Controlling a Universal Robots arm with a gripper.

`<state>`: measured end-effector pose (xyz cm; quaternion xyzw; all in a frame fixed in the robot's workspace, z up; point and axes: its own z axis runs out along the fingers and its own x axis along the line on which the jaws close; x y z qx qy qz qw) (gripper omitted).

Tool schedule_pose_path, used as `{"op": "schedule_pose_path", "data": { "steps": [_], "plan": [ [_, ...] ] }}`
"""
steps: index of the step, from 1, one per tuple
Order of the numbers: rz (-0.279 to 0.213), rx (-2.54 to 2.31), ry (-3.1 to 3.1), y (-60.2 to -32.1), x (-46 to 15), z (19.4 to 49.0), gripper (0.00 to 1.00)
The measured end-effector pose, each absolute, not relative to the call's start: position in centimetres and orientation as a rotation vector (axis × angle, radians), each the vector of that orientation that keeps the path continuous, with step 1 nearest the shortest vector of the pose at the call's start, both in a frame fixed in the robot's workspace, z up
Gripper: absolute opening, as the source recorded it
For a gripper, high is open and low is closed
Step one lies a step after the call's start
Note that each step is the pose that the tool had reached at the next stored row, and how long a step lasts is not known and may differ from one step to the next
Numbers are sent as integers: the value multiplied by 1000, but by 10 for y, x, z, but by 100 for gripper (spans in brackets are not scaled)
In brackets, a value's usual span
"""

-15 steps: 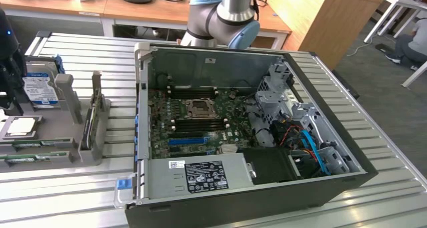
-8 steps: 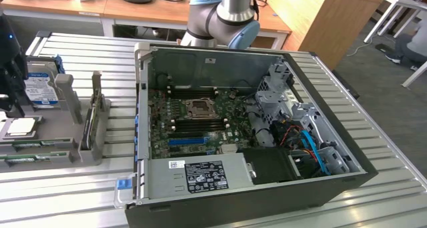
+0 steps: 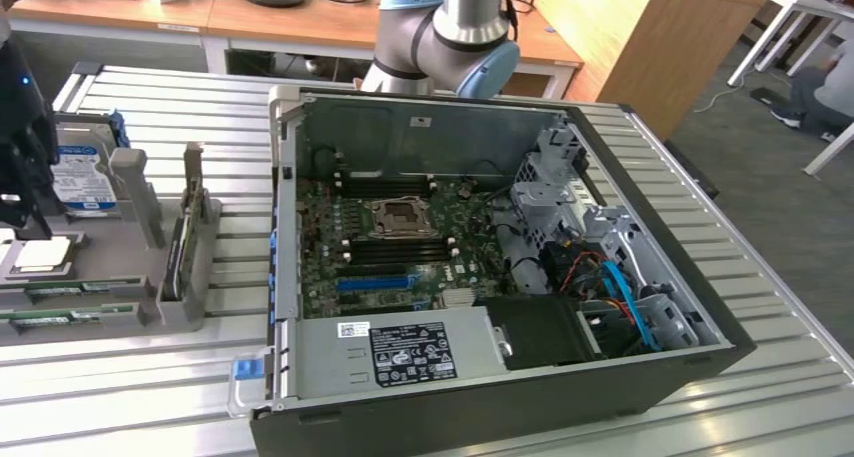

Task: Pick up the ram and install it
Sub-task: 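Pick up the ram and move it above insertion slot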

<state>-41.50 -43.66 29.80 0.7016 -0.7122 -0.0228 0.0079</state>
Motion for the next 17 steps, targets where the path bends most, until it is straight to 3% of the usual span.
{"op": "schedule_pose_path", "data": {
  "steps": [17],
  "plan": [
    [-71,2193,-2226,-437,-415,285,36]
  ]
}}
